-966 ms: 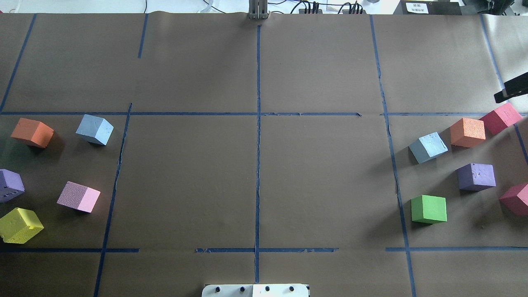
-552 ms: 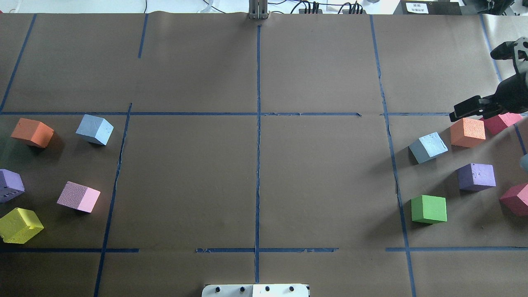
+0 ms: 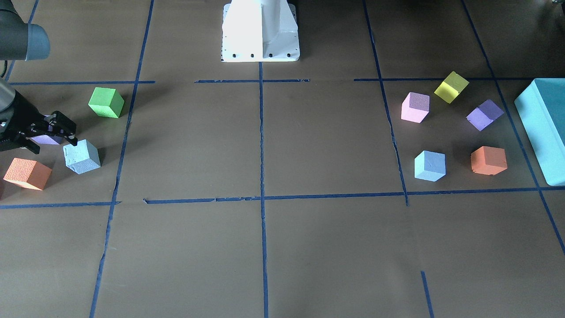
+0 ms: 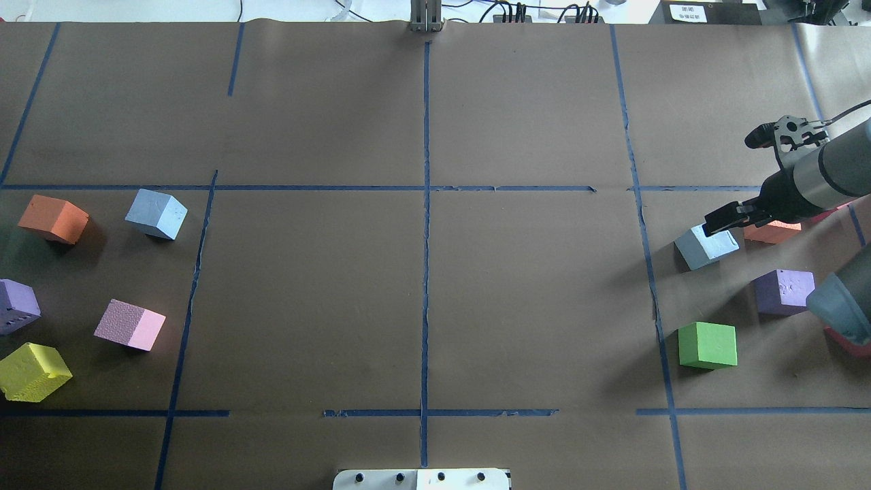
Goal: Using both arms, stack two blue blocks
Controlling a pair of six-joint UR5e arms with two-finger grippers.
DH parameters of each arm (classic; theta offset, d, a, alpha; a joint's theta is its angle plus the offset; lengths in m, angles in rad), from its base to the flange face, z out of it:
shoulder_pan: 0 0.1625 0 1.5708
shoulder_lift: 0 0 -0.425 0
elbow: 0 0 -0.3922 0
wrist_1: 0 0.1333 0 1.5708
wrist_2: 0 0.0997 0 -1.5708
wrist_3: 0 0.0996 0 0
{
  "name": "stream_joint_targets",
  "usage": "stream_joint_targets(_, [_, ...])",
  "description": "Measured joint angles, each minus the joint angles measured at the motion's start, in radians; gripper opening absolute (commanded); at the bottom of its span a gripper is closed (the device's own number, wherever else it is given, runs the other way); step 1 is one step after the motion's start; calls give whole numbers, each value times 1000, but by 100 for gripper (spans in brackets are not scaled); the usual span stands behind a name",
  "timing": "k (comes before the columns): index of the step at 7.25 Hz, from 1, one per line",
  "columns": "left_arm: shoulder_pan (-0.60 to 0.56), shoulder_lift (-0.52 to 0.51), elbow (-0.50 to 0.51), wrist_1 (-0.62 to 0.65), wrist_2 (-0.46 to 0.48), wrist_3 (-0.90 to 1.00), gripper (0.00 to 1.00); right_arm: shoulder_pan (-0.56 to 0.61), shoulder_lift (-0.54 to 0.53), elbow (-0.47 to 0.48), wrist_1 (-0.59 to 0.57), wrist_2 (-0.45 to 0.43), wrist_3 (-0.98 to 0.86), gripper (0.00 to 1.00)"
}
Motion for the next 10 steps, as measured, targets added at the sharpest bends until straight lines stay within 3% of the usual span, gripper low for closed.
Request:
stream_joint_targets(6, [0, 0, -4, 0, -1, 0, 100, -85, 37, -84, 3, -59, -4, 99])
stream_joint_targets(7, [0, 0, -6, 0, -1, 0, 100, -93, 40, -95, 3, -67, -4, 74])
stream_joint_targets(8, [0, 0, -12, 0, -1, 0, 100, -97, 44, -101, 3, -69, -4, 29])
stream_joint_targets(10, [0, 0, -18, 3, -2, 0, 100, -97, 48, -99, 3, -64, -6, 5])
